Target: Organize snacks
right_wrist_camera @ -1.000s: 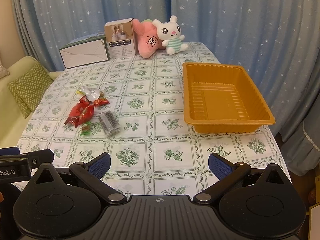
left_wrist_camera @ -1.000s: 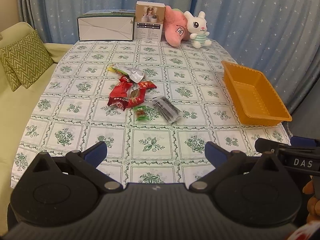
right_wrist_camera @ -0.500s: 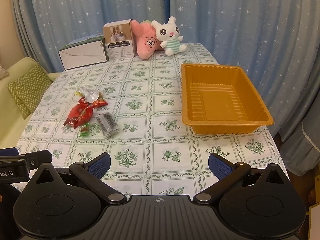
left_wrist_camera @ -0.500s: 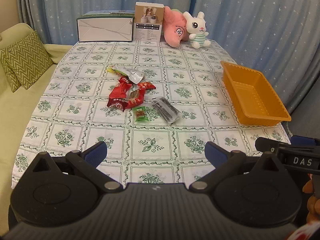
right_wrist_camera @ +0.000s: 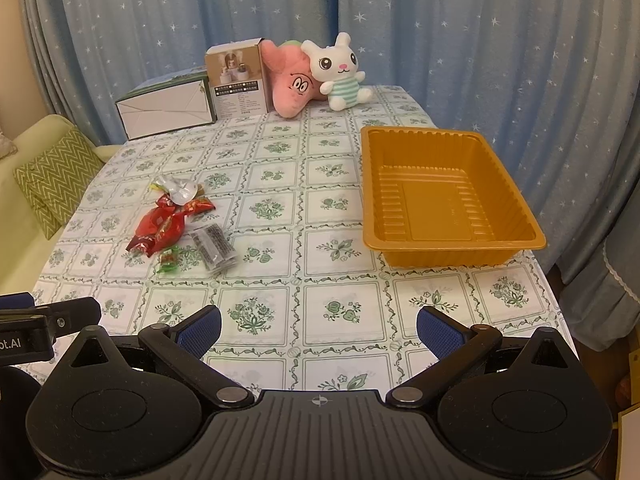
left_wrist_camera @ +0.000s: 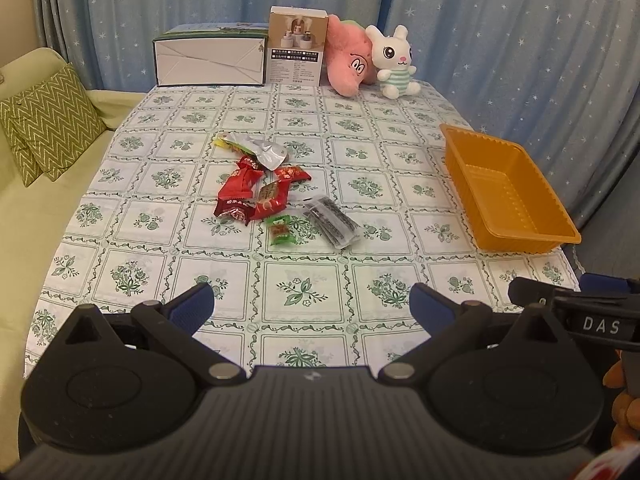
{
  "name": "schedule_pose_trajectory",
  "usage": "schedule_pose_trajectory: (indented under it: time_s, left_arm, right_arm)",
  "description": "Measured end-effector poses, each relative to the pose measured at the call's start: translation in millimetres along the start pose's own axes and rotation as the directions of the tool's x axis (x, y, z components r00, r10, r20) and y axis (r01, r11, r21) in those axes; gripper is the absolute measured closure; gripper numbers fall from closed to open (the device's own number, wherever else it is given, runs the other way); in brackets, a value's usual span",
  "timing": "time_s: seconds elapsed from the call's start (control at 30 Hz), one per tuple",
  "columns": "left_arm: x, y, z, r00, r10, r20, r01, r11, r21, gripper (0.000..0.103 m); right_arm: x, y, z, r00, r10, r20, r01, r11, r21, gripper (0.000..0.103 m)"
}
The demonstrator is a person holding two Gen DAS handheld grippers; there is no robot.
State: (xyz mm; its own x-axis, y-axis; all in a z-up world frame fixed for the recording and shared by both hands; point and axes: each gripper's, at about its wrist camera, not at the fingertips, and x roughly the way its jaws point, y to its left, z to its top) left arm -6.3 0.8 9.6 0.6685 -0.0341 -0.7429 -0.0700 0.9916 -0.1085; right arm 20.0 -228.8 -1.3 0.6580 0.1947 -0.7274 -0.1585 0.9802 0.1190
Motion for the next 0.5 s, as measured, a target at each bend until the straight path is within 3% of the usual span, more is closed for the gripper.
schedule_pose_trajectory:
  time_s: [0.5]
  left_arm:
    - [-0.6, -1.2, -0.8, 1.0, -0.004, -0.003, 0.004, 1.0, -0.001, 0.0]
  right_arm:
    - [1.7, -0.4, -1.4, 1.0, -0.001, 0.0, 0.001, 1.0, 0.002, 0.0]
